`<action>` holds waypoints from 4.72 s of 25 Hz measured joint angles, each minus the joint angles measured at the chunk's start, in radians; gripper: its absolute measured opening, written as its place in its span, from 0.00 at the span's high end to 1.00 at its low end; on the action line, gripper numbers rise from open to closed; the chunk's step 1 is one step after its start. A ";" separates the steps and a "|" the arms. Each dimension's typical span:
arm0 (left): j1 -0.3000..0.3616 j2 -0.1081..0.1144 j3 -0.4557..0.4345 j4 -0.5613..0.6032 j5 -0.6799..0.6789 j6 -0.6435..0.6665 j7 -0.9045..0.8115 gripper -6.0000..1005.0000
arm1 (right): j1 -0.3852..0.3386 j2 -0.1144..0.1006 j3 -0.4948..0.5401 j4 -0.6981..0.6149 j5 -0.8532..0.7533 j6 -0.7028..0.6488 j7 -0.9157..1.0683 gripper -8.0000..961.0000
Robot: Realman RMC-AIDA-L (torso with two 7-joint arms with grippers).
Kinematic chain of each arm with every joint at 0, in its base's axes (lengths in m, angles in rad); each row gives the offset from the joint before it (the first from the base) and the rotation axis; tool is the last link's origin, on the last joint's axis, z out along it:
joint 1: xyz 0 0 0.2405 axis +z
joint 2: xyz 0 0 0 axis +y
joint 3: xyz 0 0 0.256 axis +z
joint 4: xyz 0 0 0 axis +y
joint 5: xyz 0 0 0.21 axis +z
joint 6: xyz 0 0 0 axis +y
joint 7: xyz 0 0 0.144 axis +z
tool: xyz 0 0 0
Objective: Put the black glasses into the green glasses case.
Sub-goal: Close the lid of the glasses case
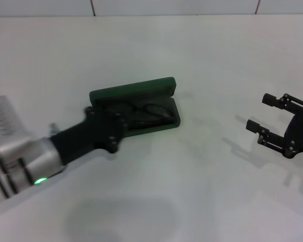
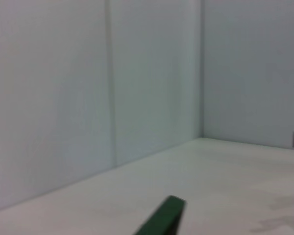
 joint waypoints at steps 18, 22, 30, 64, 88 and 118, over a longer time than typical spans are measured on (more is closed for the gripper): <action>0.133 0.004 -0.038 0.175 -0.003 -0.098 -0.039 0.93 | 0.010 0.010 0.002 0.000 0.000 0.010 0.000 0.31; 0.120 0.003 -0.039 0.164 -0.004 -0.113 -0.039 0.93 | 0.009 0.010 0.002 0.000 0.000 0.010 0.000 0.31; 0.116 0.001 -0.031 0.162 -0.001 -0.102 -0.043 0.93 | 0.009 0.009 0.002 0.000 0.000 0.009 0.000 0.31; 0.102 -0.002 -0.008 0.151 -0.019 -0.110 -0.039 0.93 | 0.009 0.012 0.002 0.000 -0.006 0.008 0.000 0.31; 0.125 0.001 0.039 0.149 -0.024 -0.049 -0.039 0.92 | 0.004 0.012 -0.004 0.000 -0.007 0.000 0.000 0.31; 0.064 0.017 0.012 0.204 0.109 -0.106 -0.479 0.92 | -0.006 0.029 -0.017 0.014 -0.096 -0.009 0.005 0.32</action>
